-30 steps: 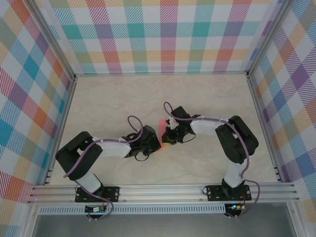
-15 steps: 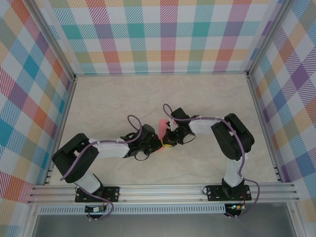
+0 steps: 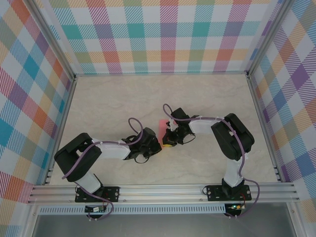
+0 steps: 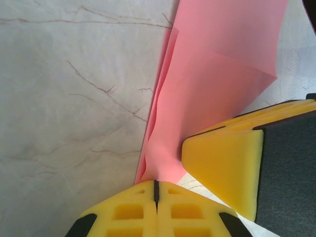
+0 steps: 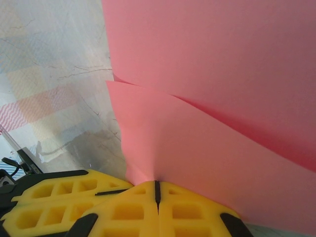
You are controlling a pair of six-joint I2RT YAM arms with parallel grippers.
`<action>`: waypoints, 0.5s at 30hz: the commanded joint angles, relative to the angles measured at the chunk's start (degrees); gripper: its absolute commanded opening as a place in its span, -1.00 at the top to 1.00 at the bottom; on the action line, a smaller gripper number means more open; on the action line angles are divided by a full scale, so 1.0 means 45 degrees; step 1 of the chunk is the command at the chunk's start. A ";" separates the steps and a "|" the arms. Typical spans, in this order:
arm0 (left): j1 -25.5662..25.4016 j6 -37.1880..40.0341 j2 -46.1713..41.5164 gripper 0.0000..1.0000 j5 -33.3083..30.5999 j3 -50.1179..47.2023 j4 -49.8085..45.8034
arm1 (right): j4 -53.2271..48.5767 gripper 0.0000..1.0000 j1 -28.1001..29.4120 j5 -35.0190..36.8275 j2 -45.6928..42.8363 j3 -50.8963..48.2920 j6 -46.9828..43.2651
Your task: Fold a paper plane with a square sheet of paper (pick it up from the middle)
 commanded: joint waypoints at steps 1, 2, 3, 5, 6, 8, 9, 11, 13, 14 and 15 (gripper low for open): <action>-0.0178 -0.0172 0.0203 1.00 -0.0286 -0.0395 -0.0488 | 0.0040 1.00 0.0011 0.0532 0.0164 -0.0012 -0.0345; -0.0189 -0.0171 0.0189 1.00 -0.0306 -0.0380 -0.0615 | 0.0044 1.00 0.0021 0.0611 0.0142 -0.0028 -0.0444; -0.0187 -0.0162 0.0187 1.00 -0.0322 -0.0382 -0.0764 | 0.0065 1.00 0.0011 0.0676 0.0089 -0.0049 -0.0566; -0.0187 -0.0196 0.0126 1.00 -0.0490 -0.0289 -0.1502 | 0.0217 1.00 0.0004 0.1089 -0.0091 -0.0209 -0.1001; -0.0188 -0.0211 0.0130 1.00 -0.0581 -0.0228 -0.1826 | 0.0334 1.00 -0.0007 0.1379 -0.0190 -0.0324 -0.1255; -0.0173 -0.0332 0.0124 1.00 -0.0695 -0.0147 -0.2496 | 0.0700 1.00 -0.0113 0.1916 -0.0375 -0.0637 -0.1736; -0.0180 -0.0383 0.0137 1.00 -0.0724 -0.0129 -0.2770 | 0.0944 1.00 -0.0205 0.2056 -0.0453 -0.0825 -0.1911; -0.0183 -0.0536 0.0210 1.00 -0.0776 -0.0107 -0.3320 | 0.1550 1.00 -0.0555 0.2137 -0.0623 -0.1269 -0.2072; -0.0172 -0.0634 0.0247 1.00 -0.0740 -0.0136 -0.3656 | 0.2052 1.00 -0.0993 0.2175 -0.0765 -0.1594 -0.2072; -0.0176 -0.0694 0.0257 1.00 -0.0717 -0.0169 -0.3773 | 0.2216 1.00 -0.1252 0.2195 -0.0839 -0.1714 -0.2051; -0.0177 -0.0718 0.0283 1.00 -0.0712 -0.0199 -0.3853 | 0.2311 1.00 -0.1463 0.2242 -0.0888 -0.1798 -0.2024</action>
